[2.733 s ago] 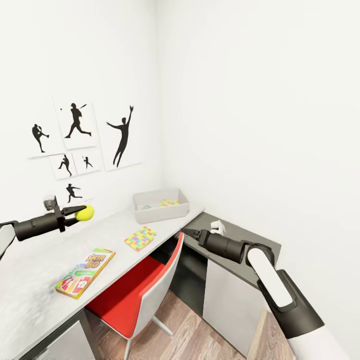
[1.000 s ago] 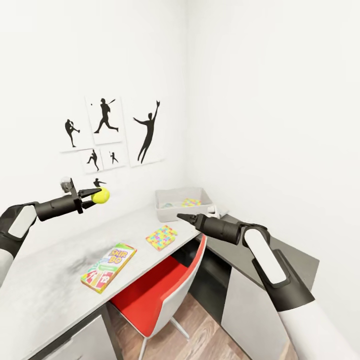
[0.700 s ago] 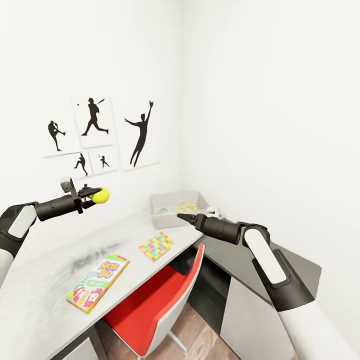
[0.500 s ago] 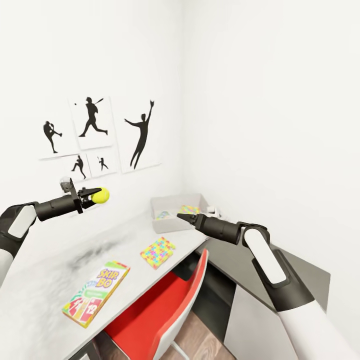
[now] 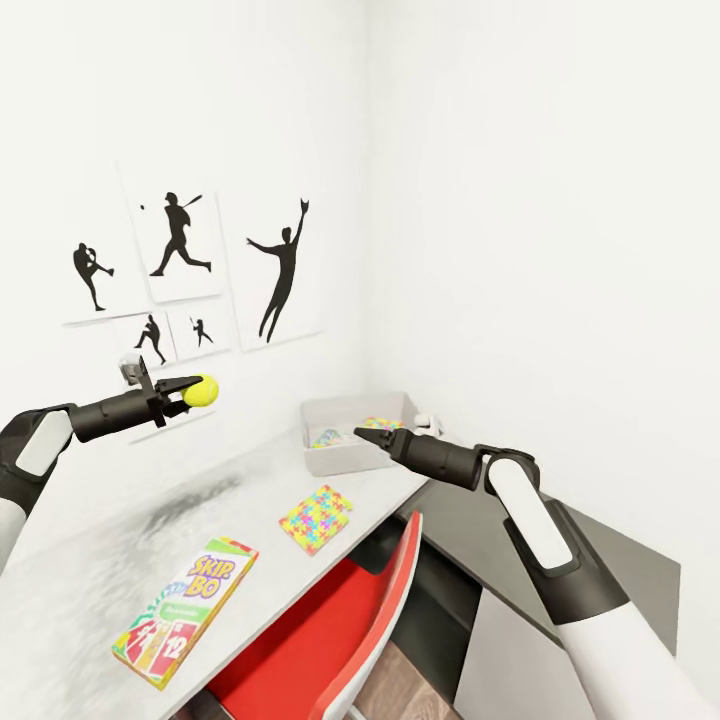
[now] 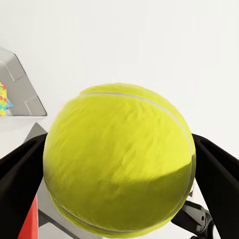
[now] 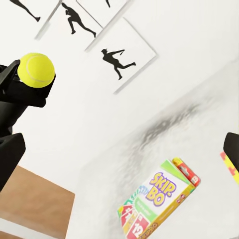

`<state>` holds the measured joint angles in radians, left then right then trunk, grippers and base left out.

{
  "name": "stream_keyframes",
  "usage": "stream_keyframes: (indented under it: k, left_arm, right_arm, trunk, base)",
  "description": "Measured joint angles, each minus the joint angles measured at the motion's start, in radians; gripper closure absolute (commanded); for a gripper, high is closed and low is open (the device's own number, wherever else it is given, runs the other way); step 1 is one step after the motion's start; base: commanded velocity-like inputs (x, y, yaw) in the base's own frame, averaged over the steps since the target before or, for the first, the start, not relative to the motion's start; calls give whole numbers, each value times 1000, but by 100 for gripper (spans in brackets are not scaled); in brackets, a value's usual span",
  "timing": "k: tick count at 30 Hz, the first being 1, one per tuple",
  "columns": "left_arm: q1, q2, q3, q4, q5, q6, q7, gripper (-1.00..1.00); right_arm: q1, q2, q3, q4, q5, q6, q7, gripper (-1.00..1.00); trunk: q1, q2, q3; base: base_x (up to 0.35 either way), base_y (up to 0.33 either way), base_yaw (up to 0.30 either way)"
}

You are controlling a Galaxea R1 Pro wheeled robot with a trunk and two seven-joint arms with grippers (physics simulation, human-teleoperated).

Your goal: Put all the toys in the child's room - the three board games (two on the bed and one on the table), the two jigsaw puzzles on the table, and the tennis ball on the table - inside the toy box on the table in the child's room.

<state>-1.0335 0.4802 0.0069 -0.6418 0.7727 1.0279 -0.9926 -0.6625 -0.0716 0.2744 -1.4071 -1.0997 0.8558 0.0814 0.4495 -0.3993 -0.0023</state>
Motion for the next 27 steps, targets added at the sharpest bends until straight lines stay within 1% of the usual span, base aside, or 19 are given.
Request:
stream_keyframes:
  k: [14, 19, 23, 27]
  left_arm:
    - [0, 0, 1, -3, 2, 1, -1, 100]
    - [0, 0, 0, -21, 3, 2, -1, 100]
    - [0, 0, 0, -26, 5, 2, -1, 100]
    - [0, 0, 0, -27, 7, 3, -1, 100]
  right_arm:
    - [0, -1, -1, 0, -1, 1, 0, -100]
    - [0, -1, -2, -1, -3, 1, 0, -100]
    - [0, -1, -1, -1, -3, 1, 0, -100]
    - [0, -1, -1, -1, -3, 1, 0, -100]
  trunk:
    - [0, 0, 0]
    - [0, 0, 1]
    - [0, 0, 2]
    - [0, 0, 2]
  base:
    - [18, -18, -1]
    - [202, -70, -45]
    - [210, -174, -15]
    - [126, -80, -3]
